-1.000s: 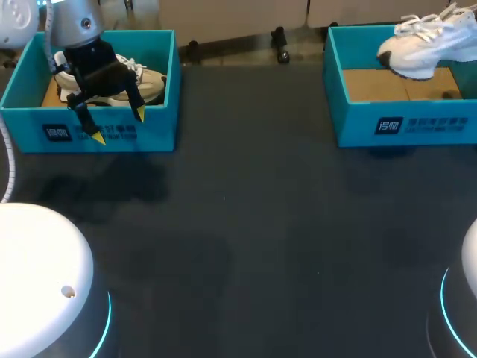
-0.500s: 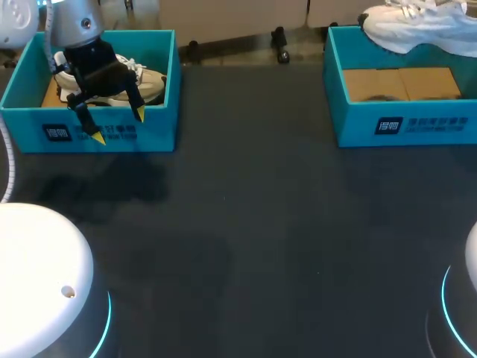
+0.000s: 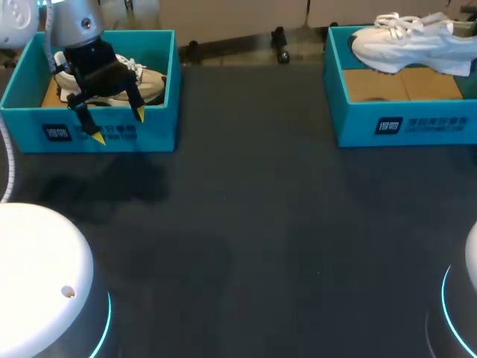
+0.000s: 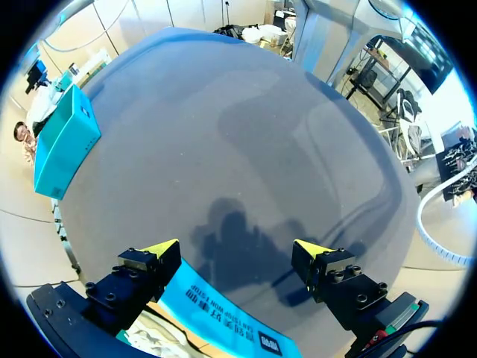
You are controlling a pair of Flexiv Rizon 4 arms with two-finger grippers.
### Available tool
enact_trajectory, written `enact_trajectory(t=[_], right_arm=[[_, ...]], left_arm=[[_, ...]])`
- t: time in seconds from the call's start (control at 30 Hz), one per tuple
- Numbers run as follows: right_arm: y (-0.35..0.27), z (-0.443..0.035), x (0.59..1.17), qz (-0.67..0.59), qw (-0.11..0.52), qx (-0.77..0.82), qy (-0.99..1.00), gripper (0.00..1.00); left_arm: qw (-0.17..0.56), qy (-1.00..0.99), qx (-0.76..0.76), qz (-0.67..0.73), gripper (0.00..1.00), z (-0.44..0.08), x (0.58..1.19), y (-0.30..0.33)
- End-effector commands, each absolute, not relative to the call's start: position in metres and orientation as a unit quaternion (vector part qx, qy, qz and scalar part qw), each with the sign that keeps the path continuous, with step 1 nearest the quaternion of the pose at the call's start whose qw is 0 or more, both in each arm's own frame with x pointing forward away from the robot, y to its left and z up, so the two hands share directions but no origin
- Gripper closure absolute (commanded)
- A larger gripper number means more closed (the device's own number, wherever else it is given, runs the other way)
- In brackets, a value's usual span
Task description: Take the shoe out of the shoebox, open the shoe tongue, remove and reinsert the insole, then place the shoe into the shoebox
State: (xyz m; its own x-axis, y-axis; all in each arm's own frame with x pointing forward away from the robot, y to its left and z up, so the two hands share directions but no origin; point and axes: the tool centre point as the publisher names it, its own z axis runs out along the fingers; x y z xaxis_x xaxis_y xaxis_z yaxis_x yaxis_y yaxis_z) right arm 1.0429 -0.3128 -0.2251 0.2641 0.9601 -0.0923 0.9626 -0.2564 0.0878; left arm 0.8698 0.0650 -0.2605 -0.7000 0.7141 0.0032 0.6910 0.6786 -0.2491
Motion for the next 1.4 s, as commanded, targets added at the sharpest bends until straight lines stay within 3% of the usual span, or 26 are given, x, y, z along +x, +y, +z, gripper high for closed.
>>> enact_trajectory(t=[0.03, 1.4], right_arm=[[-0.31, -0.236, 1.043, -0.007, 0.059, 0.796, 0.603, 1.0], [-0.321, -0.272, 1.038, -0.051, 0.098, 0.799, 0.591, 1.0]], left_arm=[[0.05, -0.915, -0.384, 0.114, 0.0, -0.26, 0.869, 0.065], [0.05, -0.915, -0.384, 0.114, 0.0, -0.26, 0.869, 0.065]])
